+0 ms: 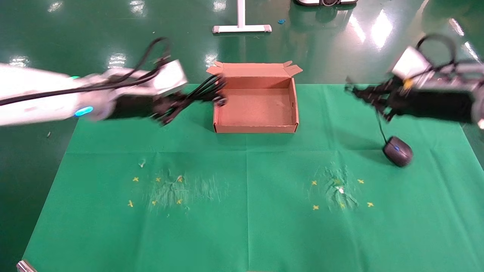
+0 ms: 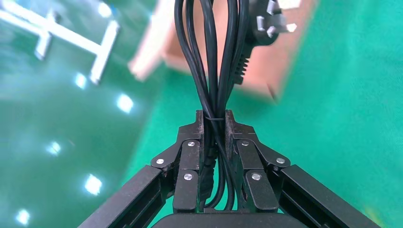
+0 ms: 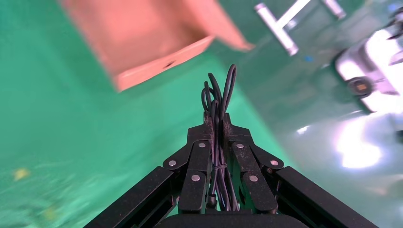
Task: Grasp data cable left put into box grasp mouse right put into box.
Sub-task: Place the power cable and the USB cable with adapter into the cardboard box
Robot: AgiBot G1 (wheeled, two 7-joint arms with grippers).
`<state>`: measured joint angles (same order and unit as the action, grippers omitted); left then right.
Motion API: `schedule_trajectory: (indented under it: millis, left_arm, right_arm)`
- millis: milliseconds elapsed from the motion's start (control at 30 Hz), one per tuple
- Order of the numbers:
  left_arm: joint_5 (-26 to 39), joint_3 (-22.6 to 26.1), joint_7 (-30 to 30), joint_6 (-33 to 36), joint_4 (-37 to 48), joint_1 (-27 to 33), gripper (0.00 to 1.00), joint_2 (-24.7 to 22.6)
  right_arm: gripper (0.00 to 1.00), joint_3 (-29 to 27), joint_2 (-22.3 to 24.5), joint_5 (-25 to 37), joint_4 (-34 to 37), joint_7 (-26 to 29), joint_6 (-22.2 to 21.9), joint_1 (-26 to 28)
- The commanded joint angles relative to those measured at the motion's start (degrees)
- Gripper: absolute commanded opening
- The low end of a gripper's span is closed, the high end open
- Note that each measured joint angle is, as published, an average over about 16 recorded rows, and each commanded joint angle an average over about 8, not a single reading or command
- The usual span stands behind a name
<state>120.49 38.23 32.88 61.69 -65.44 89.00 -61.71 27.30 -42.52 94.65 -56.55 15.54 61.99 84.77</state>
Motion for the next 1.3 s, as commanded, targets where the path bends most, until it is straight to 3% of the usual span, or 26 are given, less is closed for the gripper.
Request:
schedule_trajectory:
  millis: [33, 200, 333, 600, 867, 1033, 1300]
  left_arm:
    - [1.52, 0.32, -1.02, -3.07, 2.76, 1.26, 0.00, -3.44]
    - [2.31, 2.63, -5.80, -11.68, 15.47, 3.11, 0.00, -13.47]
    - [-1.04, 6.88, -9.55, -16.05, 20.44, 3.64, 0.01, -16.62]
    - [-9.57, 17.15, -11.01, -20.29, 23.55, 5.56, 0.99, -16.83]
    - [-15.40, 23.77, -10.83, -23.35, 25.57, 7.65, 1.00, -16.67]
    - [-17.97, 25.29, -9.89, -25.31, 29.19, 10.00, 1.00, -15.75]
    - [-16.82, 24.60, -6.54, -27.59, 36.09, 15.23, 1.00, -8.57]
  right_arm:
    - [0.00, -0.53, 0.22, -0.02, 0.43, -0.05, -0.01, 1.98]
    - [0.00, -1.57, 1.41, -0.29, -0.14, 0.33, 0.68, 5.59]
    - [0.00, -2.11, 2.51, -0.39, -1.13, 0.77, 1.50, 7.59]
    - [0.00, -2.74, 3.24, -0.68, -2.08, 1.08, 1.88, 9.32]
    - [0.00, -2.85, 2.37, -0.88, -2.48, 0.94, 1.27, 9.56]
    - [0.00, -2.78, 1.47, -0.96, -3.13, 0.79, 0.91, 9.79]
    - [0.00, -2.33, -2.16, -0.80, -2.23, -1.19, -0.60, 11.05]
